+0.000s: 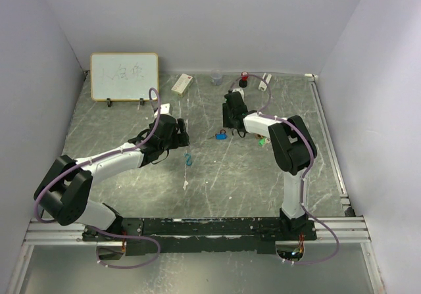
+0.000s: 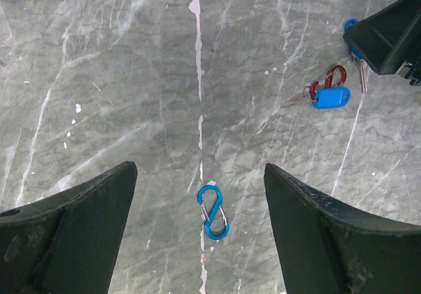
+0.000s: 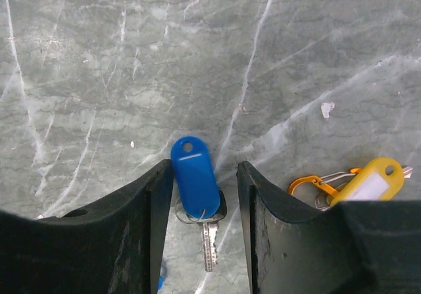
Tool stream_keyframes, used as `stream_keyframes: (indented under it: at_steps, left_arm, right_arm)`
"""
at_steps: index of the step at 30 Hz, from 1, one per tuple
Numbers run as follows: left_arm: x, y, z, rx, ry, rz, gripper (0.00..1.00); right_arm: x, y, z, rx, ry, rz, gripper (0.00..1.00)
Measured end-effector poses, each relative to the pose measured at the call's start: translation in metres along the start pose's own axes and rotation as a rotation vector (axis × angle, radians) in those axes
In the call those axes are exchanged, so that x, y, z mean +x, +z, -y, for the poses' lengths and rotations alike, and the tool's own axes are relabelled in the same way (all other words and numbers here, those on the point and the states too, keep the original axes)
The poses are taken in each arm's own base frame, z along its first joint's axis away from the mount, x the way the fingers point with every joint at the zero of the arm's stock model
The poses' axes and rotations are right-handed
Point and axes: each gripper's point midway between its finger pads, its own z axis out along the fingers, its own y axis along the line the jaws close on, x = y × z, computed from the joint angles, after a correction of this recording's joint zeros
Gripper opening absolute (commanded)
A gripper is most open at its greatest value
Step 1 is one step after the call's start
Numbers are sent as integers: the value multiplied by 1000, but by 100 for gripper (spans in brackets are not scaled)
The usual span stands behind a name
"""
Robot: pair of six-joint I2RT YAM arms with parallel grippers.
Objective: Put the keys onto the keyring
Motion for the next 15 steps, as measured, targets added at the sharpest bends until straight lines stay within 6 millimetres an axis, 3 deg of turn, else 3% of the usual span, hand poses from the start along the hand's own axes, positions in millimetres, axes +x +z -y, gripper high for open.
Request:
stream_keyframes:
  at_steps: [15]
  left_arm:
    - [0,0,0,0,0,0,89]
  right_arm:
    - [1,-1,0,4,-51,-2,40]
